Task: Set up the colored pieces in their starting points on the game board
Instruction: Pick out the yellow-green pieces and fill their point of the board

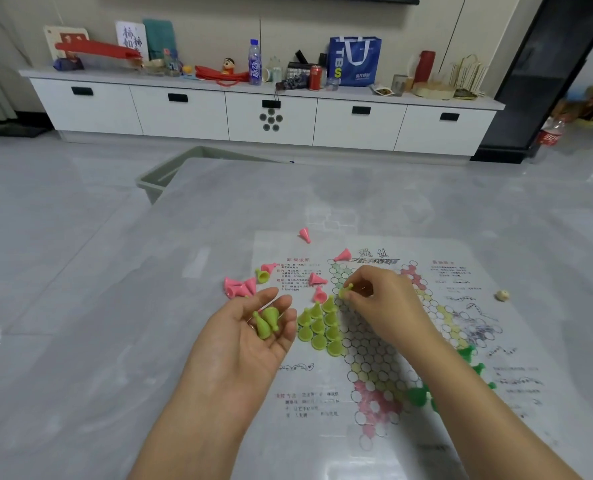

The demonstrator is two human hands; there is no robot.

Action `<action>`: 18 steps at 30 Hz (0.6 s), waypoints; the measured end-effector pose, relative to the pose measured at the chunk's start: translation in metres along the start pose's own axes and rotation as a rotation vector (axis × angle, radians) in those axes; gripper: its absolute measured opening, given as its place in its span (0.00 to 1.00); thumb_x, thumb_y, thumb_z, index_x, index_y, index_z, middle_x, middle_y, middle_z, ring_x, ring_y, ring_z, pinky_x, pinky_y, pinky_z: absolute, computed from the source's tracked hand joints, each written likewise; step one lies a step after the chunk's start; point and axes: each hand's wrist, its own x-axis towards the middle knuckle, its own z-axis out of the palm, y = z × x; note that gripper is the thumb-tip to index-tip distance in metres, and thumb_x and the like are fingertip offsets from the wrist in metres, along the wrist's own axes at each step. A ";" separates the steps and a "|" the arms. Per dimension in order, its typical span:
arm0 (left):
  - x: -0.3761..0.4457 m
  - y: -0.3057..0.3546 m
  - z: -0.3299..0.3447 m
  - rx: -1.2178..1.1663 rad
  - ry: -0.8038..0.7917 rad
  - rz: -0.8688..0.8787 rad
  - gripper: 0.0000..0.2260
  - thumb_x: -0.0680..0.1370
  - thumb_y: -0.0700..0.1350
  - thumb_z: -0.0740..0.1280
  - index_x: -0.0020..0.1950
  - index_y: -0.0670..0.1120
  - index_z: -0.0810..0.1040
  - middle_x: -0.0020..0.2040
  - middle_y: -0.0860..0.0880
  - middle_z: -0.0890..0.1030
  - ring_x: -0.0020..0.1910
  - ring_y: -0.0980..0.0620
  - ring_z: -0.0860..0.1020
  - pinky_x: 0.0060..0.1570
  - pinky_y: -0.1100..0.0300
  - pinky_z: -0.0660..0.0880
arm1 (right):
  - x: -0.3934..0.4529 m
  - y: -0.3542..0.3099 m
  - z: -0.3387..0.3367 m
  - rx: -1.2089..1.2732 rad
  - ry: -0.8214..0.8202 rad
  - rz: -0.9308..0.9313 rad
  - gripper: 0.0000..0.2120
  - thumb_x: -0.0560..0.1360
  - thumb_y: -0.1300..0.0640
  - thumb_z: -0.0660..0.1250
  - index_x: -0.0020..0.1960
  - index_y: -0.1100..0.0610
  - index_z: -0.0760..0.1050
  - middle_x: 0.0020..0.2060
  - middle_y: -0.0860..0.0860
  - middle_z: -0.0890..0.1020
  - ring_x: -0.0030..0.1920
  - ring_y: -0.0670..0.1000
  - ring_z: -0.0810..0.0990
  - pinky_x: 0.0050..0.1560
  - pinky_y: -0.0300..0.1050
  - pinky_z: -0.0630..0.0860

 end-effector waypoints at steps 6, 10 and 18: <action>-0.002 0.001 0.000 -0.012 0.002 -0.006 0.06 0.74 0.37 0.60 0.44 0.39 0.76 0.33 0.43 0.79 0.30 0.50 0.77 0.29 0.64 0.77 | 0.000 -0.001 0.007 -0.087 0.015 -0.053 0.06 0.73 0.59 0.67 0.49 0.57 0.79 0.41 0.50 0.79 0.40 0.46 0.74 0.36 0.31 0.67; -0.002 0.002 0.000 -0.011 0.007 -0.006 0.06 0.75 0.37 0.60 0.44 0.39 0.76 0.33 0.43 0.79 0.31 0.49 0.77 0.30 0.64 0.77 | 0.000 -0.002 0.010 -0.157 0.005 -0.063 0.07 0.74 0.57 0.66 0.50 0.57 0.78 0.42 0.50 0.76 0.42 0.47 0.73 0.41 0.38 0.68; -0.001 0.001 -0.001 -0.011 0.006 -0.001 0.06 0.74 0.36 0.60 0.45 0.39 0.76 0.34 0.43 0.79 0.31 0.49 0.78 0.30 0.63 0.78 | -0.001 -0.003 0.009 -0.166 -0.021 -0.070 0.08 0.74 0.57 0.65 0.52 0.57 0.78 0.43 0.49 0.74 0.43 0.48 0.73 0.42 0.38 0.67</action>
